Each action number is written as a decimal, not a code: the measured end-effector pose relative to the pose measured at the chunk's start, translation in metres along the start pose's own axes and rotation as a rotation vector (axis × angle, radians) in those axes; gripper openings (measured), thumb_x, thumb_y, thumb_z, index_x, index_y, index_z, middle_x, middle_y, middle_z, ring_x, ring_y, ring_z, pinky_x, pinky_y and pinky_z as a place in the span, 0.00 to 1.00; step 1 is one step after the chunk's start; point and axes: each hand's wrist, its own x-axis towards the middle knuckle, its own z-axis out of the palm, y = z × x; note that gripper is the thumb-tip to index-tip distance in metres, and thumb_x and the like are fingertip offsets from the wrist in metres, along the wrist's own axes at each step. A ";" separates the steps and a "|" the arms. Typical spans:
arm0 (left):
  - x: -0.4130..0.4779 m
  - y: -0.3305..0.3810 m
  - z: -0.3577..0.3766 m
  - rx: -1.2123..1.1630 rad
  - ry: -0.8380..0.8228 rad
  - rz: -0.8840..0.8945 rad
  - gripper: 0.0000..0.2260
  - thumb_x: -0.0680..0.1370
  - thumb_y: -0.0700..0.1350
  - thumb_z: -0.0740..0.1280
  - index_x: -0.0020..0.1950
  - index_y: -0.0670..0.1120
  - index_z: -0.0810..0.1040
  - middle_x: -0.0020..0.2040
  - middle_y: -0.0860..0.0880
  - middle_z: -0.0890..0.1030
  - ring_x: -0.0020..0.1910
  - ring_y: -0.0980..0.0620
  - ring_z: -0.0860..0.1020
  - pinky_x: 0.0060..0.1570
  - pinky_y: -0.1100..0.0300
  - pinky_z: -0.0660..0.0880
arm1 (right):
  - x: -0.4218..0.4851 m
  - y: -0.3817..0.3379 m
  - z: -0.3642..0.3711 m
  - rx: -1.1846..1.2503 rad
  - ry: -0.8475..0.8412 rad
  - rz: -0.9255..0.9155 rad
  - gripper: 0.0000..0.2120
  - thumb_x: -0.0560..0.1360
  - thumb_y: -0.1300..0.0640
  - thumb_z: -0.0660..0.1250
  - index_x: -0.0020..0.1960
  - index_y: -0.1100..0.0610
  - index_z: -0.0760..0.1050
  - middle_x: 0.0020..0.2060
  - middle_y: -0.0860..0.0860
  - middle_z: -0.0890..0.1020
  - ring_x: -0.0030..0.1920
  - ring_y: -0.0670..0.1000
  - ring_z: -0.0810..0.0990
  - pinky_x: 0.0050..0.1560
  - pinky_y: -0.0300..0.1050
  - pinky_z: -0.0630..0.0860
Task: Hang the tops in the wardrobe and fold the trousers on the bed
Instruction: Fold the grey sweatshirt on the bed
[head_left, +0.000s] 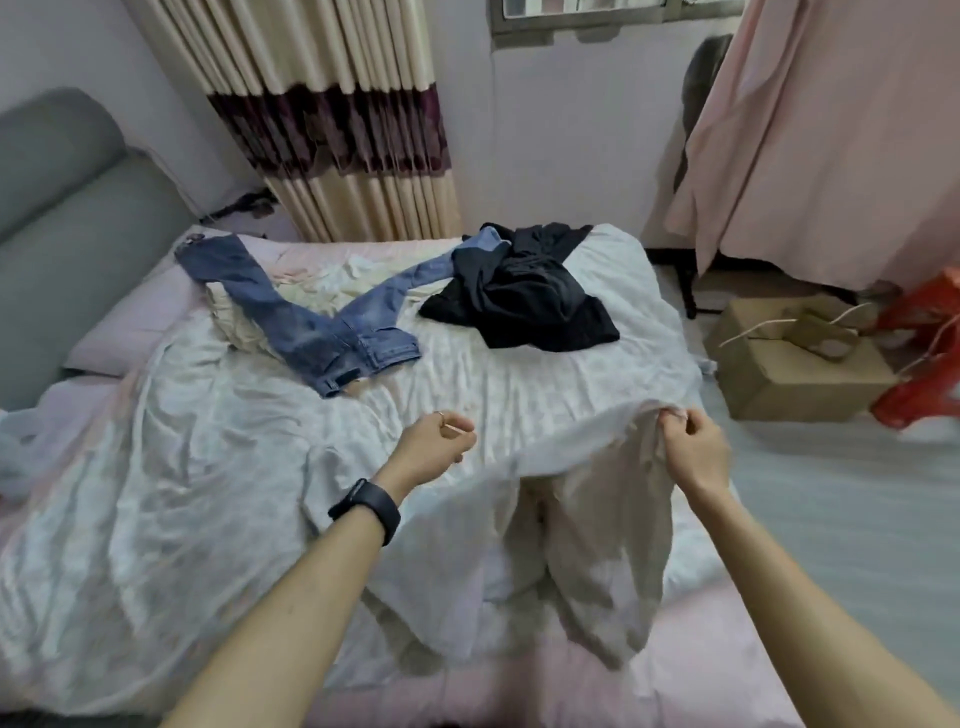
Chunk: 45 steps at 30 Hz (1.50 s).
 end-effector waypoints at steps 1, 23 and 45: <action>-0.003 -0.013 0.014 0.013 -0.021 -0.025 0.05 0.79 0.51 0.70 0.53 0.52 0.79 0.50 0.50 0.83 0.47 0.52 0.83 0.40 0.60 0.75 | 0.003 0.020 -0.006 -0.123 0.004 0.036 0.13 0.80 0.51 0.59 0.39 0.56 0.70 0.37 0.55 0.79 0.44 0.62 0.76 0.41 0.53 0.67; -0.029 -0.288 0.005 0.010 0.082 -0.572 0.17 0.81 0.49 0.64 0.69 0.50 0.72 0.67 0.47 0.73 0.59 0.46 0.75 0.54 0.55 0.73 | -0.154 0.057 0.238 -0.808 -0.967 -0.324 0.30 0.78 0.40 0.64 0.76 0.51 0.64 0.72 0.51 0.70 0.72 0.57 0.66 0.67 0.51 0.70; 0.043 -0.369 -0.063 0.039 -0.052 -0.558 0.23 0.85 0.49 0.60 0.80 0.52 0.61 0.75 0.49 0.70 0.49 0.48 0.82 0.47 0.51 0.81 | 0.021 -0.046 0.293 -0.569 -0.369 -0.081 0.18 0.69 0.42 0.54 0.38 0.54 0.73 0.33 0.51 0.79 0.39 0.58 0.76 0.39 0.49 0.69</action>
